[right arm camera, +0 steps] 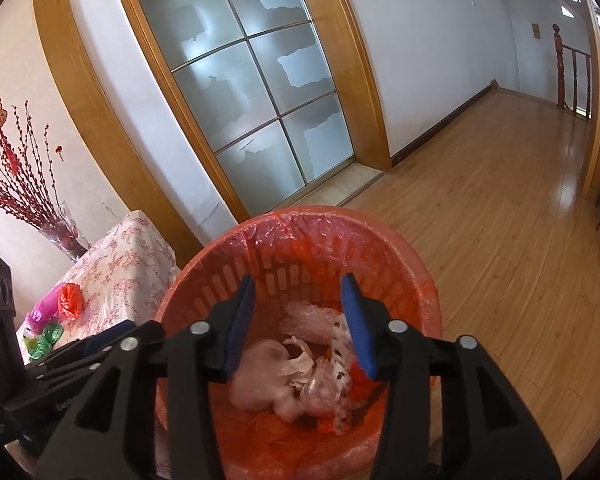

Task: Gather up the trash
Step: 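Open both grippers to drop the bags into the wastebasket, then grasp green paw-print bag with left gripper while right grasps orange-red bag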

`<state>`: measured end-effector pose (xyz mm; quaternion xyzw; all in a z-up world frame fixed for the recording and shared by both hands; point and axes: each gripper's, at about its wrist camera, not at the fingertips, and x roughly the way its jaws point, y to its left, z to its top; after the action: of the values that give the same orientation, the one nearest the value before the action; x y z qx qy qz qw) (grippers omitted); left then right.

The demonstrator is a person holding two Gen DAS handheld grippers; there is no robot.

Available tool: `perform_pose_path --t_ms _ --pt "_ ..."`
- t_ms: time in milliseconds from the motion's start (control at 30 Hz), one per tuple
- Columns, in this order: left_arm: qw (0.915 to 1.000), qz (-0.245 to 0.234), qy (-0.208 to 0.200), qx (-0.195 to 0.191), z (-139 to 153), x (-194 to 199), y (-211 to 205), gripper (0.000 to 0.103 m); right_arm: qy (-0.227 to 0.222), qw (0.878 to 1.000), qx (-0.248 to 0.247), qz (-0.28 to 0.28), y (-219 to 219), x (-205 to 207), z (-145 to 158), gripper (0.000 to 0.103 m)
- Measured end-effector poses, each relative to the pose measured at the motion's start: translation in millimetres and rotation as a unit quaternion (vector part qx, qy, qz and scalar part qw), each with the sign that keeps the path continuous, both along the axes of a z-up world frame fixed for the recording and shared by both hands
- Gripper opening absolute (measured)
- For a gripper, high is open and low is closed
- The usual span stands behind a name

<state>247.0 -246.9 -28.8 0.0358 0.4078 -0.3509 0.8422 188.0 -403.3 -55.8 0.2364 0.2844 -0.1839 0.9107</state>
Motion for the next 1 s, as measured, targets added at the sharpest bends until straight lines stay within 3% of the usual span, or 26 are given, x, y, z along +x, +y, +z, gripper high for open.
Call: perform_pose_path --t_ms 267,633,833,1000 --pt "0.9995 0.029 -0.007 0.001 8 5 35 0.061 -0.004 1.0 -0.014 0.009 16 -1 11 0.046" --pt "0.9938 0.105 -0.034 0.002 23 2 117 0.068 -0.009 0.998 -0.04 0.046 66 5 32 0.057" --pt "0.9855 0.159 -0.059 0.014 29 0 169 0.074 -0.006 0.995 -0.055 0.083 104 13 39 0.064" --pt "0.9734 0.217 -0.069 0.028 25 2 219 0.08 -0.001 0.992 -0.064 0.113 134 20 41 0.066"
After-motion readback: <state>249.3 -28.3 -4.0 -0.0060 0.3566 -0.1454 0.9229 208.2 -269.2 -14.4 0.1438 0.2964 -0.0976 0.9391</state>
